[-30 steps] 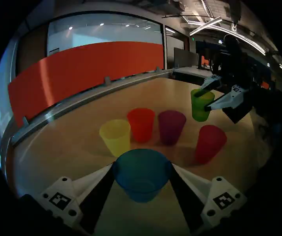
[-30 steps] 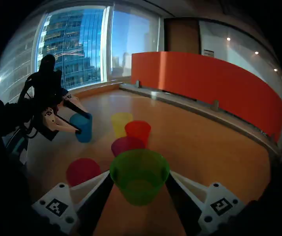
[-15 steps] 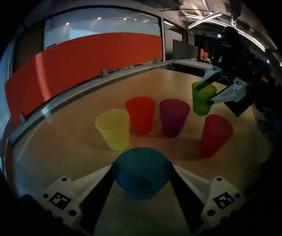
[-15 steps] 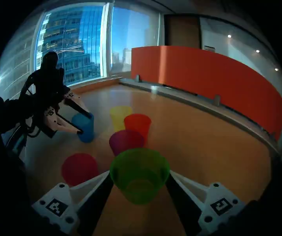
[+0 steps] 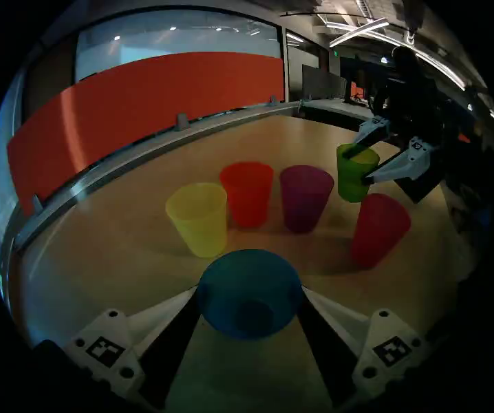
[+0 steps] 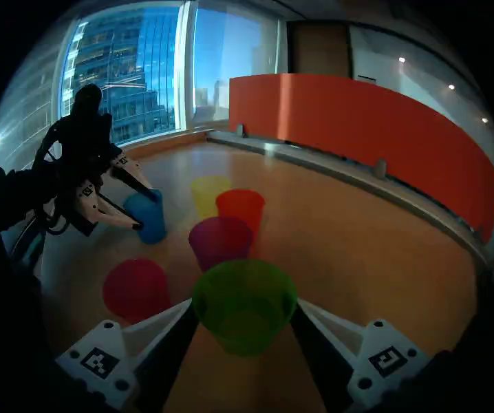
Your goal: Pour water
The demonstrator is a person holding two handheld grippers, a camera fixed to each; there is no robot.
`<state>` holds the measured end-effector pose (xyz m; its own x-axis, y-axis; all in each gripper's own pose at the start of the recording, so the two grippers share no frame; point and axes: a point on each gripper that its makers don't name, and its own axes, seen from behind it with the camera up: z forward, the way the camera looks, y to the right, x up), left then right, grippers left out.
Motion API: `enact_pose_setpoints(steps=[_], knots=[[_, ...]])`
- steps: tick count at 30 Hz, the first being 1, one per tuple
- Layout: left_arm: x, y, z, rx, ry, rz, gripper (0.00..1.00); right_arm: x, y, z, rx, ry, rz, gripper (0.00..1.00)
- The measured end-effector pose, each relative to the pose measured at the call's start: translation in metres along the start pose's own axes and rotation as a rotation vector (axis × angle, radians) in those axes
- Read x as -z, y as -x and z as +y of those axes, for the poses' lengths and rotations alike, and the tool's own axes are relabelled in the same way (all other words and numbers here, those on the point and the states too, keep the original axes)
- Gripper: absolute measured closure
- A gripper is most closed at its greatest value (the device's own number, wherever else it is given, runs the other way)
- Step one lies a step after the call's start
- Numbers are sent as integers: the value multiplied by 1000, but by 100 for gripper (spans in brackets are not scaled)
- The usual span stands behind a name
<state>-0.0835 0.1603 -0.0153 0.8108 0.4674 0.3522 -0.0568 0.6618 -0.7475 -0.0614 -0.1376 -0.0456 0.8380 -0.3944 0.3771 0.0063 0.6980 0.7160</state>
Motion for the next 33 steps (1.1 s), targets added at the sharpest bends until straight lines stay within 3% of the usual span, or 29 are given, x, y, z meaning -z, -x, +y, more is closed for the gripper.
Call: enact_pose_setpoints(steps=[7, 18, 24, 33], knots=[[1, 8, 0, -14, 2, -41, 3, -4, 4, -1, -3, 2, -7, 10], [14, 23, 0, -44, -4, -92, 3, -12, 18, -1, -7, 1, -29, 10], [26, 25, 6, -62, -6, -83, 3, -14, 21, -3, -10, -1, -30, 10], [40, 27, 10, -41, -3, -52, 3, -12, 24, -3, -23, -3, -29, 9]])
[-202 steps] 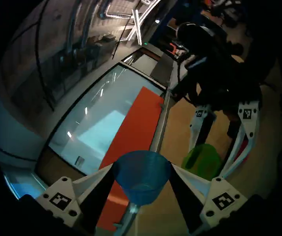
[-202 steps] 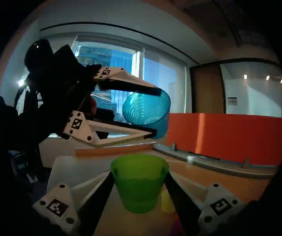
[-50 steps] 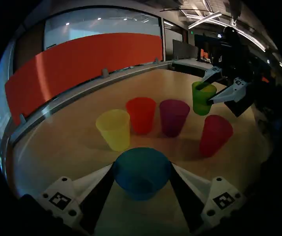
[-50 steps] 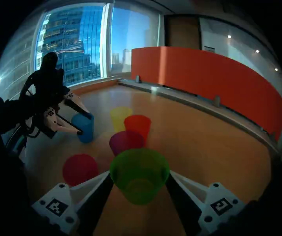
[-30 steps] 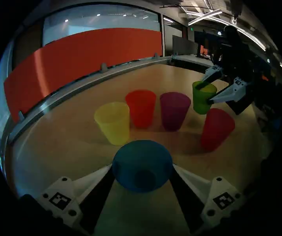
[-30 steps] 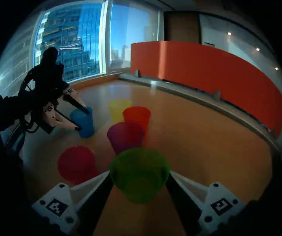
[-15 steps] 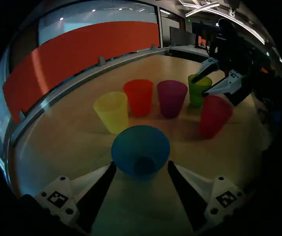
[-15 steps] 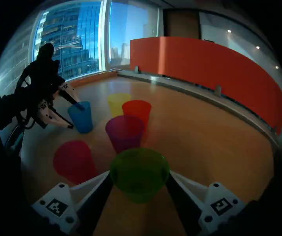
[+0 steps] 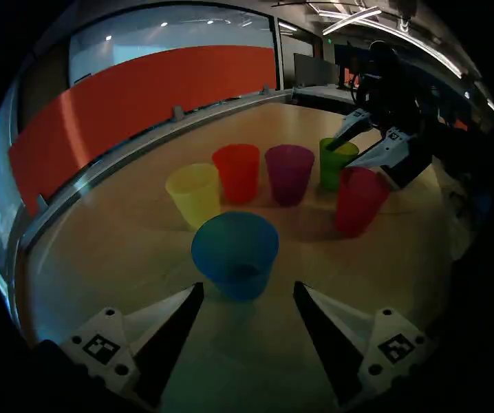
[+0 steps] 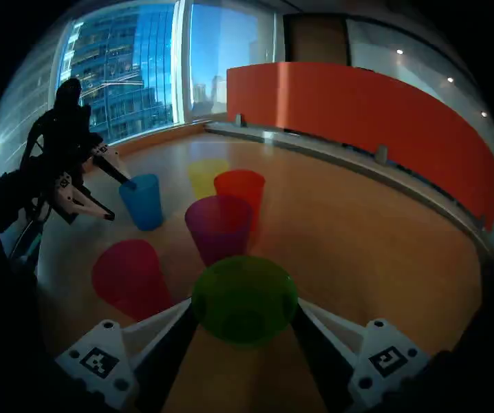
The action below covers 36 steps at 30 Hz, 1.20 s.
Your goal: Pour water
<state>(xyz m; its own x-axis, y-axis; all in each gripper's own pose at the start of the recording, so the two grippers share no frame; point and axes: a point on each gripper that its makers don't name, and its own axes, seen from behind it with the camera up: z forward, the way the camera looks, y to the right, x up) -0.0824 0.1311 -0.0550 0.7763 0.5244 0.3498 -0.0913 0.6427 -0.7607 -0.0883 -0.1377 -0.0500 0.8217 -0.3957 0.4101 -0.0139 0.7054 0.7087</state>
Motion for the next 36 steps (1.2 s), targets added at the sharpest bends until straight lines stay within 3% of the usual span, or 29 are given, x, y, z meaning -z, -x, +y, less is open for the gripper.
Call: enact_pose_setpoints(steps=[5, 9, 24, 36], knots=[[2, 1, -2, 3, -12, 4, 3, 2, 1, 1, 4, 6, -5, 8], [6, -1, -3, 4, -21, 15, 3, 5, 3, 3, 14, 19, -10, 0], [31, -8, -11, 70, -74, 89, 3, 37, 8, 3, -9, 61, 23, 0], [55, -17, -32, 119, -205, 173, 3, 66, 10, 1, -99, 117, 108, 0]])
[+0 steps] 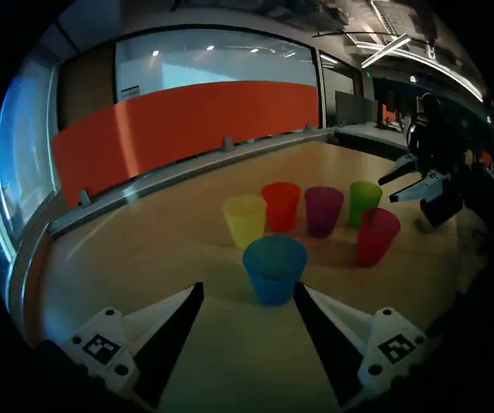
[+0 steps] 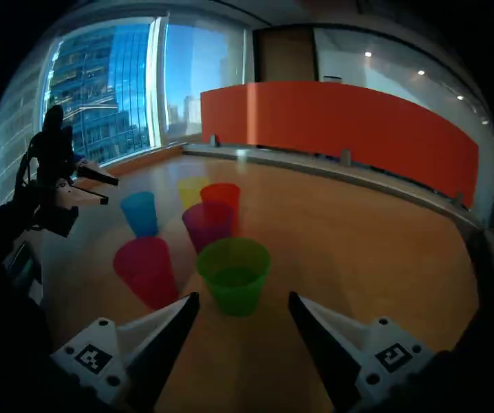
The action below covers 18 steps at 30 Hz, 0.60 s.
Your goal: Pour water
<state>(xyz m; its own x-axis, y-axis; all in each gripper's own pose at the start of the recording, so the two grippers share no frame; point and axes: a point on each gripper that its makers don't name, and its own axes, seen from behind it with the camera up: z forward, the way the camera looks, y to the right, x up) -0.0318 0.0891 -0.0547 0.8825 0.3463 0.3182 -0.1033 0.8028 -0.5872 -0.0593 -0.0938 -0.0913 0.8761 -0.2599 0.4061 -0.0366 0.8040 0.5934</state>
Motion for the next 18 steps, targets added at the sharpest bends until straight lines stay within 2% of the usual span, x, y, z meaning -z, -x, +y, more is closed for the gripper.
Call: enact_pose_setpoints(steps=[6, 12, 18], knots=[[10, -8, -9, 15, -52, 53, 3, 14, -17, 9, -26, 43, 60, 0], [21, -25, -22, 41, -119, 133, 3, 29, -53, 20, -37, 91, 159, 0], [35, -44, -32, 43, -181, 208, 3, 36, -86, 35, -40, 154, 259, 0]])
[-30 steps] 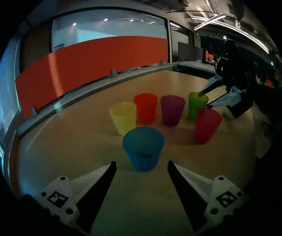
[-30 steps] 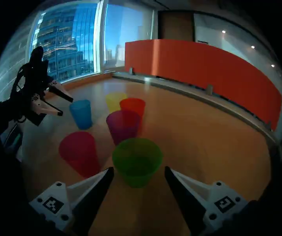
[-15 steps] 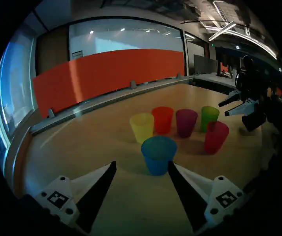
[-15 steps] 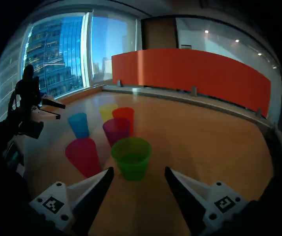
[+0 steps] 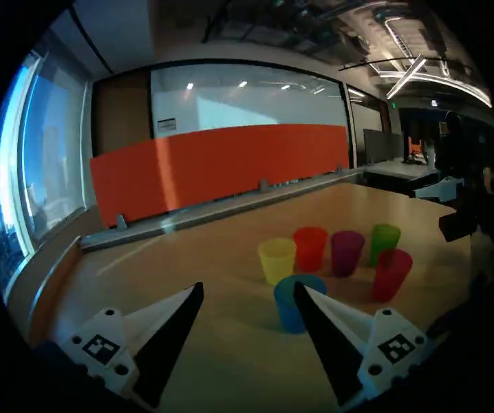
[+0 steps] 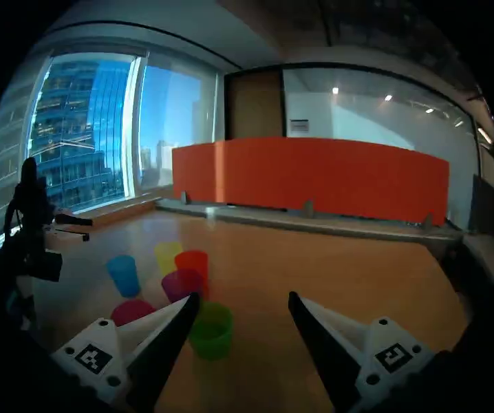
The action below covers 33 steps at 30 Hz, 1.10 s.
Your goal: Pour water
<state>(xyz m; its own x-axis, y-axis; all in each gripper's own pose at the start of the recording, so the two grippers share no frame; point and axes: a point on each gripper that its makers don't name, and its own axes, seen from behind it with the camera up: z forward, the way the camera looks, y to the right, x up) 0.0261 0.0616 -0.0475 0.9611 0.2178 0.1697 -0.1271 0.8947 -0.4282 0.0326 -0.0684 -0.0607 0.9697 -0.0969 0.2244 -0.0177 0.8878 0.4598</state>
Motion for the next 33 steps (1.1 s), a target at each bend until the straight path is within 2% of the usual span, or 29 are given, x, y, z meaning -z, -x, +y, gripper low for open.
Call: enact_pose_setpoints(steps=[6, 12, 17, 21, 27, 33], knots=[[9, -23, -14, 9, -74, 83, 3, -5, -25, 12, 9, 71, 93, 0], [15, -35, -33, 26, -158, 136, 3, -6, -48, 19, 25, 135, 199, 0], [17, -48, -42, 46, -205, 186, 3, -4, -60, 28, 33, 202, 261, 0], [16, -53, -46, 67, -227, 216, 3, -3, -65, 34, 28, 250, 289, 0], [13, -56, -56, 52, -287, 238, 3, 2, -69, 47, 16, 326, 320, 0], [11, -52, -57, 57, -322, 242, 3, 8, -64, 56, -2, 386, 331, 0]])
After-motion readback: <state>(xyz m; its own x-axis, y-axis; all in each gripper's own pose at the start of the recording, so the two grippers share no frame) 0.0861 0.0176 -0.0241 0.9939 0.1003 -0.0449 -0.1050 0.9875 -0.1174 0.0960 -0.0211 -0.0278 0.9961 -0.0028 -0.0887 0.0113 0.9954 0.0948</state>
